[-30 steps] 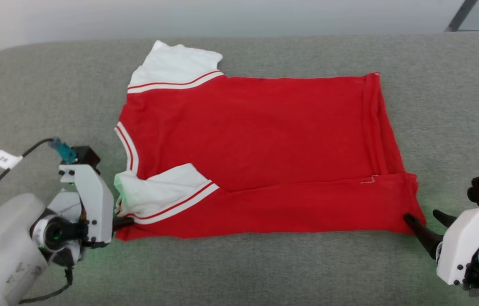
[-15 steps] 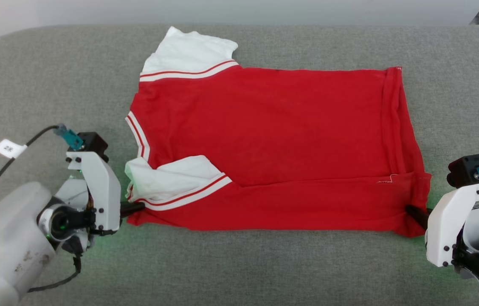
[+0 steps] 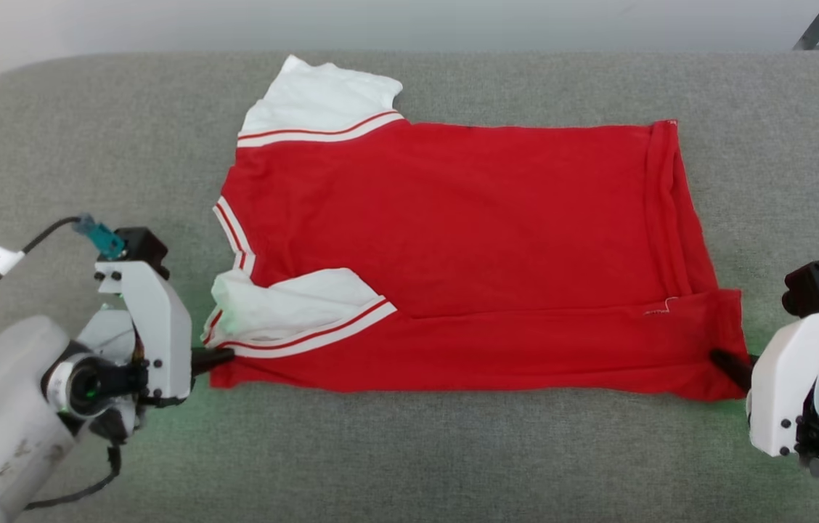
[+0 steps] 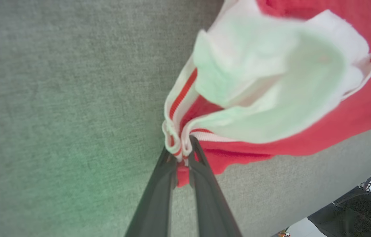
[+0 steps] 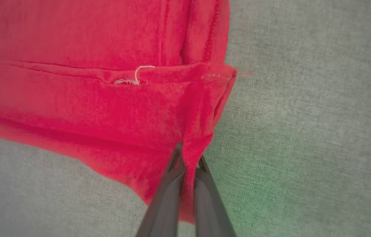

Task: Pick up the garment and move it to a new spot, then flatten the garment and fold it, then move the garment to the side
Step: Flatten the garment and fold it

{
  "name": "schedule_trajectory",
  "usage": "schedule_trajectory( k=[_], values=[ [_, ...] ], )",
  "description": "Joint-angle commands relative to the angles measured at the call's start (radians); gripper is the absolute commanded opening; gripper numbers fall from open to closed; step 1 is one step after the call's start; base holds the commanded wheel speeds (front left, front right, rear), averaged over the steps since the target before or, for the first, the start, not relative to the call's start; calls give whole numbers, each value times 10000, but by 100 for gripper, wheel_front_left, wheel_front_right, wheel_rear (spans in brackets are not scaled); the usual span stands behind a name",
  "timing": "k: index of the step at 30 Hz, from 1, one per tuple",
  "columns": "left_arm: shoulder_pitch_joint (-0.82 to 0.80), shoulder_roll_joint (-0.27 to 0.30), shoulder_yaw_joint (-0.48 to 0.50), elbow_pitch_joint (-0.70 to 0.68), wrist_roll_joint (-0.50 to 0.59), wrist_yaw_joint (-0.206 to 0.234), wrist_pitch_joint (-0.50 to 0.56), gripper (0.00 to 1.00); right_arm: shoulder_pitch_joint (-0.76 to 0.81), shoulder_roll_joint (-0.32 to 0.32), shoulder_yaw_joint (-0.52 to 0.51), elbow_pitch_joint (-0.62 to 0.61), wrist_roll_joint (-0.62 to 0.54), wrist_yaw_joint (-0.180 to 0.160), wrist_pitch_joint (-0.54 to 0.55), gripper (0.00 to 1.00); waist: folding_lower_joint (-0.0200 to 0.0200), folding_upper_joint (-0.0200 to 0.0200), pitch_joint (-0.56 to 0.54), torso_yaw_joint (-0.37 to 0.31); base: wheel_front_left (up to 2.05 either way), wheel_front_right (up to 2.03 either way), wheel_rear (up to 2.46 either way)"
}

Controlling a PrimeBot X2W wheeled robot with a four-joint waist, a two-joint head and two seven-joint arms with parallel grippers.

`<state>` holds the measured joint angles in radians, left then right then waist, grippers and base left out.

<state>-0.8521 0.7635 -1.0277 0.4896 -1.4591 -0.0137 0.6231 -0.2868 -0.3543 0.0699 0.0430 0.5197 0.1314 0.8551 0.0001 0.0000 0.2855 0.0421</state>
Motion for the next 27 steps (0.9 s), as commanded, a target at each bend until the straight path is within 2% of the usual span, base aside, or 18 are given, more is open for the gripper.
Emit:
schedule_trajectory(
  k=[1, 13, 20, 27],
  values=[
    [269, 250, -42, -98, -51, 208, 118, 0, 179, -132, -19, -124, 55, -15, 139, 0, -1, 0, -70, 10, 0, 0, 0],
    [743, 1068, -115, -1888, -224, 1149, 553, 0, 891, -607, -123, -1095, 585, -15, 1008, 0, -1, 0, -331, 75, 0, 0, 0],
    [1221, 1631, -270, -3242, -436, 1922, 971, 0, 1537, -782, -358, -1762, 768, -15, 1613, 0, -1, 0, -361, 32, 0, 0, 0],
    [1479, 1653, -334, -3645, -470, 2189, 879, 0, 1798, -635, -459, -1940, 662, -15, 1737, 0, -1, 0, -361, -38, 0, 0, 0]
  ],
)
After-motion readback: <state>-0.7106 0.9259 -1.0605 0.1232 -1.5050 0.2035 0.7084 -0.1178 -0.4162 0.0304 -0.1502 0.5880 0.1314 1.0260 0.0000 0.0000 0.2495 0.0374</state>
